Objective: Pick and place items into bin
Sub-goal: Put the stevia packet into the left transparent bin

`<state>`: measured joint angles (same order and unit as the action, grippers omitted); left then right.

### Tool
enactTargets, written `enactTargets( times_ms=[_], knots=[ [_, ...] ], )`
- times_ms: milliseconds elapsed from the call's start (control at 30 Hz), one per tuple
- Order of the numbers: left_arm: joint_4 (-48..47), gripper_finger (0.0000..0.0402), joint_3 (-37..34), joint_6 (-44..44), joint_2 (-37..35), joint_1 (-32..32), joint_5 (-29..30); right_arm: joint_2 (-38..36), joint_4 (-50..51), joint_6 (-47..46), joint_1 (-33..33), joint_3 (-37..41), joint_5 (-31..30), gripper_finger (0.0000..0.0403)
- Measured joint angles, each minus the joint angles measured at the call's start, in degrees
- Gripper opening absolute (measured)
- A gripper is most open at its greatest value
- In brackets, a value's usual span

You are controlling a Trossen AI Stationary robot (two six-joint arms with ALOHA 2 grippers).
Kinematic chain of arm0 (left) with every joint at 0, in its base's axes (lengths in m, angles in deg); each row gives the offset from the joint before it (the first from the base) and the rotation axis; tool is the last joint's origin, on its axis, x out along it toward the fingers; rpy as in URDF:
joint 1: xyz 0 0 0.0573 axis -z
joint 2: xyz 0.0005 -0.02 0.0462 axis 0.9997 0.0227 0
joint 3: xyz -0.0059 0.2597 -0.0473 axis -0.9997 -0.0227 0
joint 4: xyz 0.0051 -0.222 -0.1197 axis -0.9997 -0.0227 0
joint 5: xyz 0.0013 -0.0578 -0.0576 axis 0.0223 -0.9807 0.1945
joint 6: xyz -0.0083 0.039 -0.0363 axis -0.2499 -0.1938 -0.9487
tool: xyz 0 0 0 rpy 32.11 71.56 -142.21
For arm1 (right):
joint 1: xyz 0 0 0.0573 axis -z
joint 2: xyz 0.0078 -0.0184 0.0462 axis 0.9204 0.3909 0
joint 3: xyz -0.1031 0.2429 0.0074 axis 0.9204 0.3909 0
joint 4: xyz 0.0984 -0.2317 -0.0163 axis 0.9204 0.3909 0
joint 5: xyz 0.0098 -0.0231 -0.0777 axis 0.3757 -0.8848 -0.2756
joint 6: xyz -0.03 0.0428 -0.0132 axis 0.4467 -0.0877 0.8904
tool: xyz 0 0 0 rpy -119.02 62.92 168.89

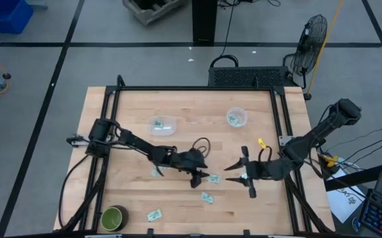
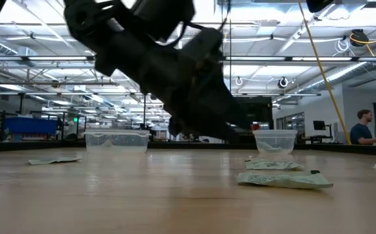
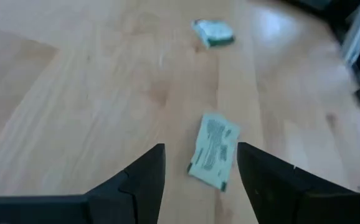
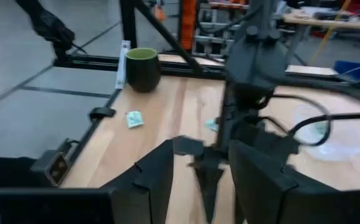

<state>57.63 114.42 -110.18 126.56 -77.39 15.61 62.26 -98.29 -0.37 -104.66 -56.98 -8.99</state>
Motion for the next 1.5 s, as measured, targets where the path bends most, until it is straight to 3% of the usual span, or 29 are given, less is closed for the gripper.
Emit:
enactTargets(
  times_ms=[333, 1033, 1500],
  knots=[
    [-14.99, 0.0205, 11.76, 5.31, 4.57, 2.33, 3.74, 0.00, -0.29, -0.28, -0.73, 0.00, -0.63, 0.0146],
    [-16.63, 0.0200, 11.81, 9.32, 7.95, 3.63, 8.25, 0.02, 0.15, -1.18, -0.71, 0.00, -0.56, 0.0146],
    [-15.67, 0.0044, 11.68, 9.15, 7.89, 3.67, 8.16, 0.02, -4.33, -1.91, -0.71, 3.61, -0.45, 0.0144]
  ],
)
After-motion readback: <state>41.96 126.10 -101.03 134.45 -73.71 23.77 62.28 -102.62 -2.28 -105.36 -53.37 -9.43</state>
